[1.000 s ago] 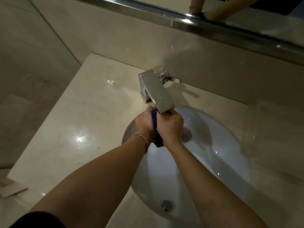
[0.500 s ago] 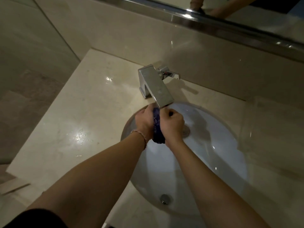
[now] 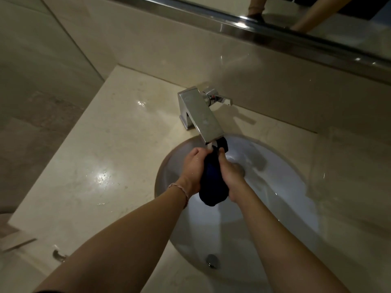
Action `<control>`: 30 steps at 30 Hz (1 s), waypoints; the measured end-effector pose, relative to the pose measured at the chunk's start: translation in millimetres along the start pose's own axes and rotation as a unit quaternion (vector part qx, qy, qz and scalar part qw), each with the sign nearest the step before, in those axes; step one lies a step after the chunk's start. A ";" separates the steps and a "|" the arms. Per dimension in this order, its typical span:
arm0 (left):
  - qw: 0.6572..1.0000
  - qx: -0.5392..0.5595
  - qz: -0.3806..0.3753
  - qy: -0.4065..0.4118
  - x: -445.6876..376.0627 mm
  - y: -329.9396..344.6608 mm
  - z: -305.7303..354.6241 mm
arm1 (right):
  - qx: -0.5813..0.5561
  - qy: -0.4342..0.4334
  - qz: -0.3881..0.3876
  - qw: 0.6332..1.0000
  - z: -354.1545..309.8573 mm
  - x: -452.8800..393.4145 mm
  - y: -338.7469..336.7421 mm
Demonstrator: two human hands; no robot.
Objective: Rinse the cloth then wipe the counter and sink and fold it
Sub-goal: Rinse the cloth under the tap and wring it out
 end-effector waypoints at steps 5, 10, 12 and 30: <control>0.998 -0.014 -0.020 0.049 -1.3 5.3 7.1 | 0.085 -0.017 -0.050 0.995 -21.0 -18.9 4.2; 0.994 -0.036 -0.043 0.096 -4.3 -1.9 11.7 | 0.051 -0.102 0.016 0.993 -21.4 -29.6 -0.3; 0.995 -0.024 -0.003 0.099 -7.1 -8.7 16.9 | -0.003 -0.109 0.021 0.994 -15.1 -30.4 -2.8; 0.996 0.042 -0.062 -0.054 5.7 12.2 13.3 | -0.249 -0.078 -0.066 0.963 -24.3 14.4 22.6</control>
Point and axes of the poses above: each hand's wrist, its own x-axis away from the middle knuckle, its own y-axis out of the palm, z = x × y, the point moved 2 cm from there along -x, towards the middle knuckle, and after that the axes turned 7 degrees about -z, right-handed, at the moved point
